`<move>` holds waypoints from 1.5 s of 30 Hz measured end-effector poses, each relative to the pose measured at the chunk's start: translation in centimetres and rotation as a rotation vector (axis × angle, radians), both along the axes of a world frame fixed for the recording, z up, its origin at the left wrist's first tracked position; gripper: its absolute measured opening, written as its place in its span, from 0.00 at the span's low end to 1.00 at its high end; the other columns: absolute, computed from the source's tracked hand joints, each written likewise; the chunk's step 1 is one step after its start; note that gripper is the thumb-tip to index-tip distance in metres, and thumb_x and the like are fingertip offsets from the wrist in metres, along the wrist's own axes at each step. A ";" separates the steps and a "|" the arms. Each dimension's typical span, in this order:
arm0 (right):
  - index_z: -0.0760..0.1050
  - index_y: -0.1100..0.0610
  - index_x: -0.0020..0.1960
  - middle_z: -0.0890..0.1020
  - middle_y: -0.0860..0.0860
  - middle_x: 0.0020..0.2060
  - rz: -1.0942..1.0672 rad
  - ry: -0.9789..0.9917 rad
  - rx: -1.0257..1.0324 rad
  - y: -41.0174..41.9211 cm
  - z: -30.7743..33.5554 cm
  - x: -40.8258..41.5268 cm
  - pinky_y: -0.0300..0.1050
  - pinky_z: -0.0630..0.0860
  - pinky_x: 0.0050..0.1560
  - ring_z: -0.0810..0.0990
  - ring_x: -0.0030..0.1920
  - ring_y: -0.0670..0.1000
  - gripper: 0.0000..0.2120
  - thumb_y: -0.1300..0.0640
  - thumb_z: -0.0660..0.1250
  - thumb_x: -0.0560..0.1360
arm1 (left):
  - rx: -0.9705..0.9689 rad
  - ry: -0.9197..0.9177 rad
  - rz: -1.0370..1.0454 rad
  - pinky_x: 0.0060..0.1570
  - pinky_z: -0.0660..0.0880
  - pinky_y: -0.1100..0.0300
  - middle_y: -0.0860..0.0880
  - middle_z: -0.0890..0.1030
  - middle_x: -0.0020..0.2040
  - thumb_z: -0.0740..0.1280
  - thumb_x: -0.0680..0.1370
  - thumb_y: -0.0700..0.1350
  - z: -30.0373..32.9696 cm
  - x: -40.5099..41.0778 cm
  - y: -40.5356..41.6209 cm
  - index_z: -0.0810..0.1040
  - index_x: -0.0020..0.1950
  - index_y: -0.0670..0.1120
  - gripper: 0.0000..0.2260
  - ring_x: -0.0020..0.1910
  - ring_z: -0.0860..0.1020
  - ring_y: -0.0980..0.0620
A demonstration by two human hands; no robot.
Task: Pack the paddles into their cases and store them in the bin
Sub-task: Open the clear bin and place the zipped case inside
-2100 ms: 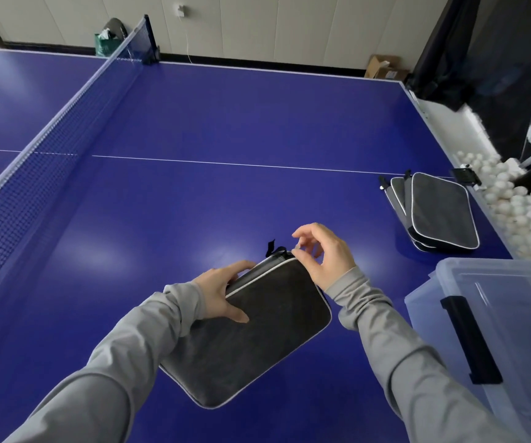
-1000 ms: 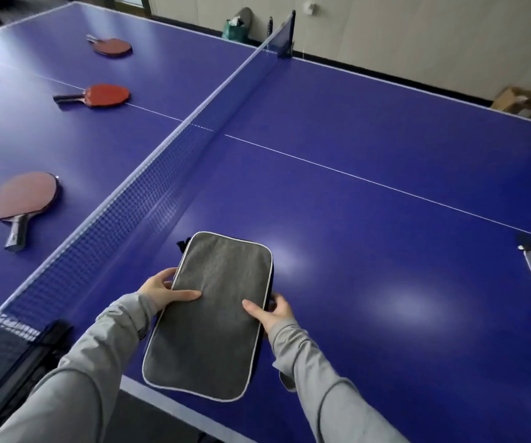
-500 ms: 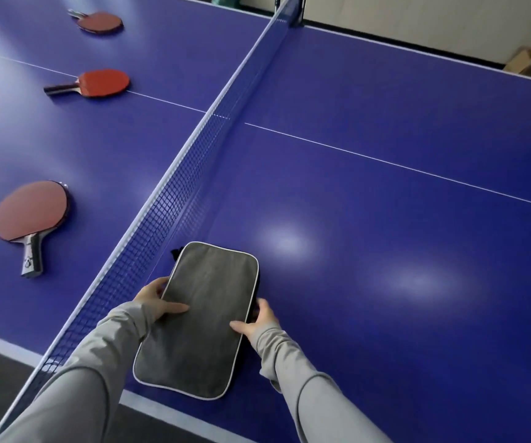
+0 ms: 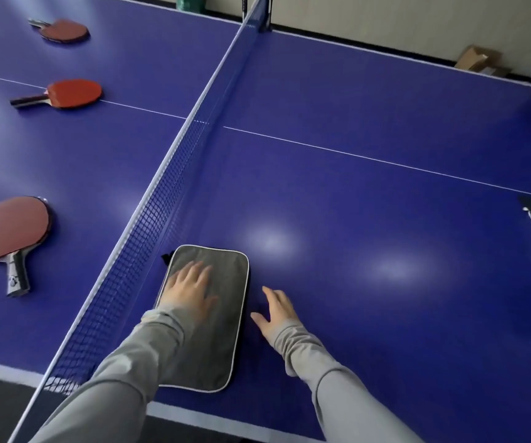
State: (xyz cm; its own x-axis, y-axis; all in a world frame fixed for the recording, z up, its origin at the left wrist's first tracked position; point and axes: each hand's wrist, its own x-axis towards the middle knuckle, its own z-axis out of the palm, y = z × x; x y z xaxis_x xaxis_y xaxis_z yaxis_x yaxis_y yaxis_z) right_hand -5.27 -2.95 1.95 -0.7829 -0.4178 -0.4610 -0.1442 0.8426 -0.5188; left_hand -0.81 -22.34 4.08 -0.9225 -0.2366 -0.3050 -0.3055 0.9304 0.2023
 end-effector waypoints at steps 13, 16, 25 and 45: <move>0.48 0.55 0.75 0.53 0.52 0.75 -0.064 0.213 0.360 14.7 3.6 -2.0 0.48 0.54 0.74 0.50 0.76 0.51 0.31 0.49 0.57 0.78 | -0.049 -0.147 -0.452 0.74 0.44 0.48 0.49 0.49 0.78 0.56 0.80 0.56 1.0 -5.7 16.8 0.51 0.76 0.45 0.29 0.77 0.44 0.48; 0.47 0.55 0.75 0.52 0.52 0.76 -0.125 0.233 0.413 19.5 4.8 -1.6 0.49 0.54 0.74 0.49 0.76 0.51 0.30 0.49 0.56 0.79 | -0.088 -0.136 -0.527 0.74 0.45 0.47 0.50 0.50 0.78 0.55 0.80 0.56 2.3 -6.7 20.2 0.51 0.76 0.46 0.28 0.77 0.44 0.49; 0.47 0.54 0.75 0.54 0.53 0.75 -0.311 0.343 0.457 35.0 9.1 2.4 0.50 0.55 0.73 0.51 0.75 0.51 0.30 0.49 0.56 0.79 | -0.128 -0.064 -0.668 0.74 0.45 0.47 0.50 0.49 0.78 0.54 0.80 0.57 8.1 -7.6 34.9 0.48 0.77 0.46 0.30 0.77 0.46 0.49; 0.50 0.55 0.75 0.57 0.53 0.74 -0.639 0.418 0.482 69.0 14.9 10.5 0.50 0.57 0.73 0.55 0.74 0.52 0.29 0.48 0.56 0.78 | 0.050 0.160 -0.812 0.75 0.50 0.49 0.49 0.51 0.78 0.52 0.80 0.58 14.5 -3.3 69.9 0.50 0.77 0.46 0.29 0.77 0.49 0.49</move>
